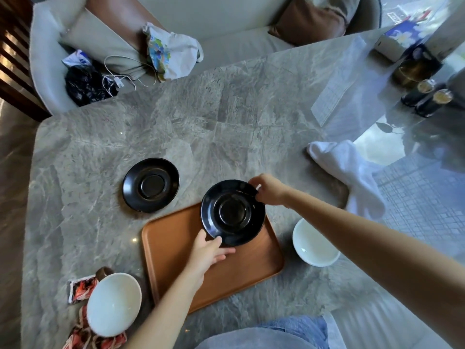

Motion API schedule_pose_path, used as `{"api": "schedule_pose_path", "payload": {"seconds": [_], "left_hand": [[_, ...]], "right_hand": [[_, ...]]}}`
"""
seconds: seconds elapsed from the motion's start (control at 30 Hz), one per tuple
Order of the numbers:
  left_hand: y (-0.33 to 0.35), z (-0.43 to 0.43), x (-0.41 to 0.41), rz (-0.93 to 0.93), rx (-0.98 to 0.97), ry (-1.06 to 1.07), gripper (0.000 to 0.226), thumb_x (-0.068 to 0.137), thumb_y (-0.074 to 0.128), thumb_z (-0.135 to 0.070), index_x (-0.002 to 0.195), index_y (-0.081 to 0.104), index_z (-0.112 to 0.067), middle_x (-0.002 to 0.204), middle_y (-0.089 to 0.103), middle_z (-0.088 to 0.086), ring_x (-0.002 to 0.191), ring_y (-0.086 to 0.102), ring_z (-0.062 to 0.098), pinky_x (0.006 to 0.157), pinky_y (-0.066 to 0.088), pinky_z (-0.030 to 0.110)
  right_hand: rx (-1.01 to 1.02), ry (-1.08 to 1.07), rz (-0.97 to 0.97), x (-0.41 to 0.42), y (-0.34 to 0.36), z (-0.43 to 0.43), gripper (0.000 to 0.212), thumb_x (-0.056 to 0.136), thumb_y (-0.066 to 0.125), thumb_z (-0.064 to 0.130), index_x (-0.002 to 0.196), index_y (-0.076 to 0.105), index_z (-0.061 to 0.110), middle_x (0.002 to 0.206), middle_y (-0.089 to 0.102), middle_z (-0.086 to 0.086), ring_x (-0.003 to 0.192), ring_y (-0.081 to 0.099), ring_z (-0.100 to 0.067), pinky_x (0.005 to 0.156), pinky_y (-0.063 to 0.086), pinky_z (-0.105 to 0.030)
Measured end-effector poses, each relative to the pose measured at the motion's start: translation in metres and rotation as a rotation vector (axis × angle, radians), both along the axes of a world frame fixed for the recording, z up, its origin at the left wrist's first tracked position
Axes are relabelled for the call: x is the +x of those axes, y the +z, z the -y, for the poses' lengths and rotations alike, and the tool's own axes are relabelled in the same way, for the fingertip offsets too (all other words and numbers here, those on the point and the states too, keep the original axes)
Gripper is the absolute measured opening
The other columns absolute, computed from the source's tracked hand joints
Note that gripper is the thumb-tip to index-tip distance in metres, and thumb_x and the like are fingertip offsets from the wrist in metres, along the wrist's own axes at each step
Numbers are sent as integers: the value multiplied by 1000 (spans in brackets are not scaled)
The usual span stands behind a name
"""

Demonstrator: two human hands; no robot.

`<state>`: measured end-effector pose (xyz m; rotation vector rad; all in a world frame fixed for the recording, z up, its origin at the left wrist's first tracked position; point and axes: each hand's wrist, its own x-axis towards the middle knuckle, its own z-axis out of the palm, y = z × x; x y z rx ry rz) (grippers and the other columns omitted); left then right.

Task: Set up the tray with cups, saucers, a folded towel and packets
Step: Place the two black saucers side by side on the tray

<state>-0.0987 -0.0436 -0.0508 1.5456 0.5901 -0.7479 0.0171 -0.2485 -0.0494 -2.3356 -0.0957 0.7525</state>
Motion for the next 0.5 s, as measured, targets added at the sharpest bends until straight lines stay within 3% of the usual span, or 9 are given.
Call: {"api": "schedule_pose_path", "payload": {"seconds": [0.13, 0.3, 0.5], "left_hand": [[-4, 8, -9, -22, 31, -67, 19, 97, 42, -15, 116, 42, -20, 109, 64, 0, 79, 73, 14, 74, 53, 26], [-5, 5, -10, -19, 80, -146, 19, 96, 46, -18, 115, 45, -15, 107, 69, 4, 79, 71, 13, 70, 48, 24], [-7, 2, -5, 12, 155, -203, 14, 93, 53, -23, 104, 53, -14, 84, 73, 4, 65, 69, 12, 61, 46, 23]], "right_hand": [[-70, 45, 81, -11, -12, 1, 38, 81, 53, -1, 117, 61, 8, 104, 61, -15, 109, 47, -26, 80, 38, -25], [-44, 26, 123, -18, -15, 5, 41, 83, 57, 3, 122, 55, 16, 109, 51, -13, 92, 47, -18, 81, 39, -23], [-36, 16, 176, -24, -15, 6, 40, 85, 58, 8, 123, 51, 16, 112, 49, -11, 87, 47, -16, 81, 44, -28]]}}
